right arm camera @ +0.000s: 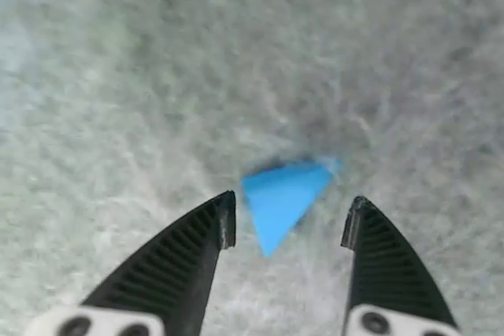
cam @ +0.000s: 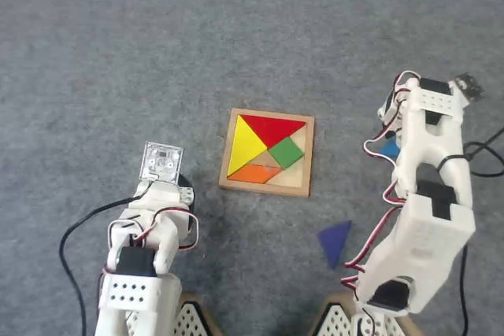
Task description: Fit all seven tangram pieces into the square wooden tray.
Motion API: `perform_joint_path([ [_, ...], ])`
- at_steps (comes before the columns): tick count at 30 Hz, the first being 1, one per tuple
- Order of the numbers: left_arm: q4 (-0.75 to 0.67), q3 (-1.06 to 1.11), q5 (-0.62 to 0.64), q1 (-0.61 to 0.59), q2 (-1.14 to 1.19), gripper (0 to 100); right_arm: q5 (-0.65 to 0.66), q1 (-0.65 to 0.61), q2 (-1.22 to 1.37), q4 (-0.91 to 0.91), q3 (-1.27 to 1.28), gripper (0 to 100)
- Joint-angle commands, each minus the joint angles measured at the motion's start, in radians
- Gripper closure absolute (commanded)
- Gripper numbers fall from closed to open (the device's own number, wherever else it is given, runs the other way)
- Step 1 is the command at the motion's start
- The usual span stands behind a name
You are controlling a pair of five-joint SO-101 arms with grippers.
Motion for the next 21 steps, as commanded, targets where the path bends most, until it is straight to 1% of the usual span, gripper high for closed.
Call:
perform_joint_path([
  [1,0.008,-0.008,0.008,-0.005,-0.014,98,-0.012,0.007,0.01,-0.053,-0.055,76.4],
  [5,0.008,-0.008,0.008,-0.005,-0.014,98,-0.012,0.005,0.053,-0.11,-0.057,76.4],
  [10,0.008,-0.008,0.008,-0.005,-0.014,98,-0.012,0.008,0.091,-0.107,-0.098,76.6],
  [12,0.008,-0.008,0.008,-0.005,-0.014,98,-0.012,0.01,0.108,-0.105,-0.114,79.4],
  [16,0.008,-0.008,0.008,-0.005,-0.014,98,-0.008,0.008,0.139,-0.105,-0.13,87.9],
  [21,0.008,-0.008,0.008,-0.005,-0.014,98,-0.003,0.008,0.145,-0.104,-0.133,89.0],
])
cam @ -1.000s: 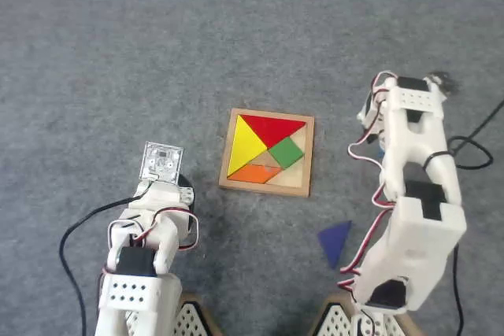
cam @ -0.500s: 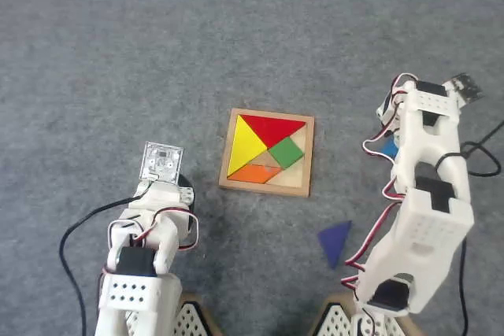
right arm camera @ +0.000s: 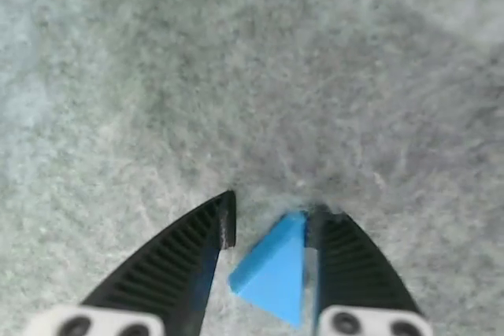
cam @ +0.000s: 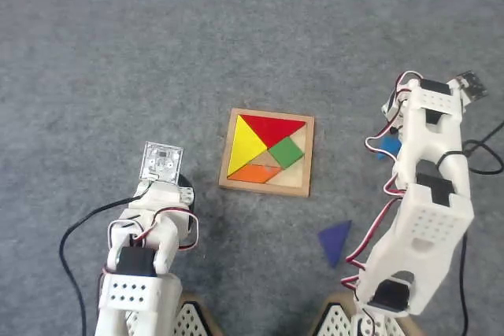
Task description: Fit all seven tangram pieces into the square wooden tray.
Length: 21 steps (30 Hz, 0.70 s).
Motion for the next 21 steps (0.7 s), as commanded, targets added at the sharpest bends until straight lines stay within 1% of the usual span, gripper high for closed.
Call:
perform_joint_path([
  [1,0.008,-0.008,0.008,-0.005,-0.014,98,-0.003,0.001,0.013,-0.024,-0.048,89.0],
  [4,0.008,-0.008,0.008,-0.005,-0.014,98,0.005,0.001,0.008,-0.012,-0.052,88.9],
  [6,0.008,-0.008,0.008,-0.005,-0.014,98,0.063,-0.008,0.005,0.035,-0.083,88.2],
  [10,0.008,-0.008,0.008,-0.005,-0.014,98,0.181,-0.079,-0.044,0.199,-0.183,81.7],
  [14,0.008,-0.008,0.008,-0.005,-0.014,98,0.318,-0.17,-0.053,0.222,-0.196,79.1],
  [17,0.008,-0.008,0.008,-0.005,-0.014,98,0.334,-0.188,-0.024,0.206,-0.195,79.0],
  [21,0.008,-0.008,0.008,-0.005,-0.014,98,0.338,-0.168,0.004,0.202,-0.199,79.0],
])
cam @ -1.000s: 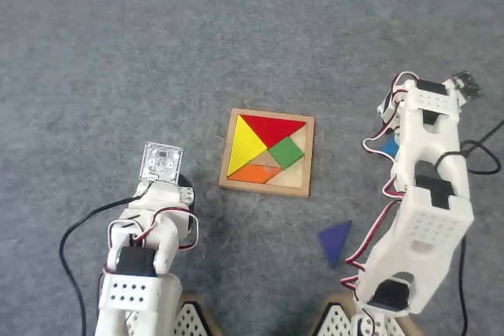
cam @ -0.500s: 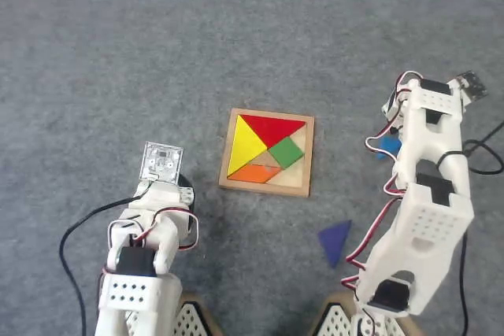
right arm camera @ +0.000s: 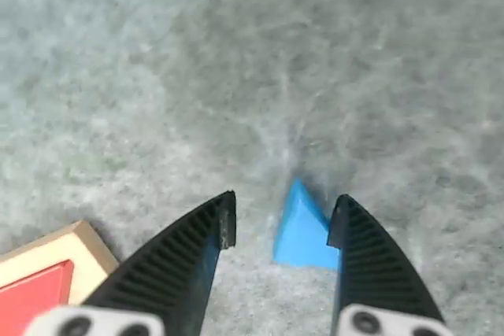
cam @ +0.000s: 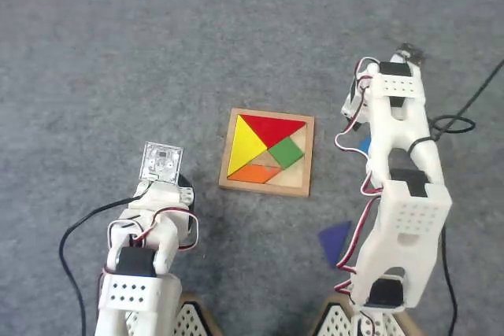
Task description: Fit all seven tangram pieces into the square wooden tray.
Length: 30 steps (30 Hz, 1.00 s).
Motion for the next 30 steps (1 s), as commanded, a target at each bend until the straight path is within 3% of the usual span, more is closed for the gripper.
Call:
perform_joint_path([
  [1,0.008,-0.008,0.008,-0.005,-0.014,98,0.023,0.012,0.004,-0.005,-0.06,79.0],
  [7,0.008,-0.008,0.008,-0.005,-0.014,98,0.353,0.013,0.018,0.07,-0.057,79.0],
  [16,0.008,-0.008,0.008,-0.005,-0.014,98,0.356,0.012,0.028,0.067,-0.057,79.0],
  [30,0.008,-0.008,0.008,-0.005,-0.014,98,0.503,0.012,0.024,0.13,-0.061,79.2],
])
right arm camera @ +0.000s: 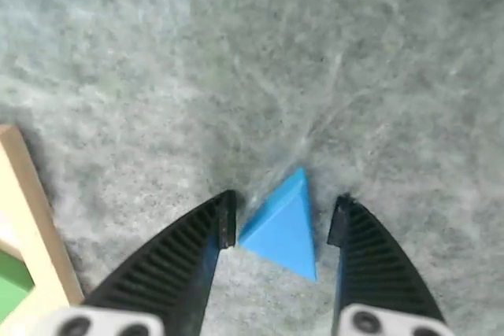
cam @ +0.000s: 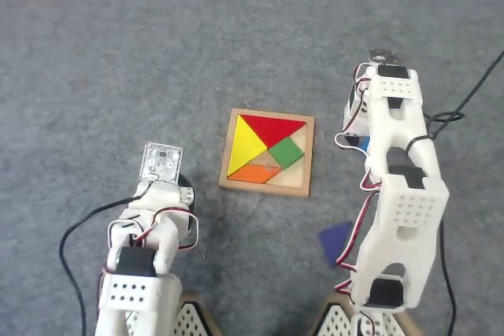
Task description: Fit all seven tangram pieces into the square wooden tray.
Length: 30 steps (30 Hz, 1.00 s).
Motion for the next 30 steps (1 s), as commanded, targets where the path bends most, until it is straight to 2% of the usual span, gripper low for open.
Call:
perform_joint_path([
  [1,0.008,-0.008,0.008,-0.005,-0.014,98,0.054,0.008,-0.079,0.044,-0.028,79.2],
  [13,0.008,-0.008,0.008,-0.005,-0.014,98,0.087,-0.015,-0.021,0.042,-0.028,79.6],
  [18,0.008,-0.008,0.008,-0.005,-0.014,98,0.087,-0.013,-0.013,0.044,-0.026,91.3],
  [30,0.008,-0.008,0.008,-0.005,-0.014,98,0.049,-0.05,-0.073,0.073,-0.026,92.3],
])
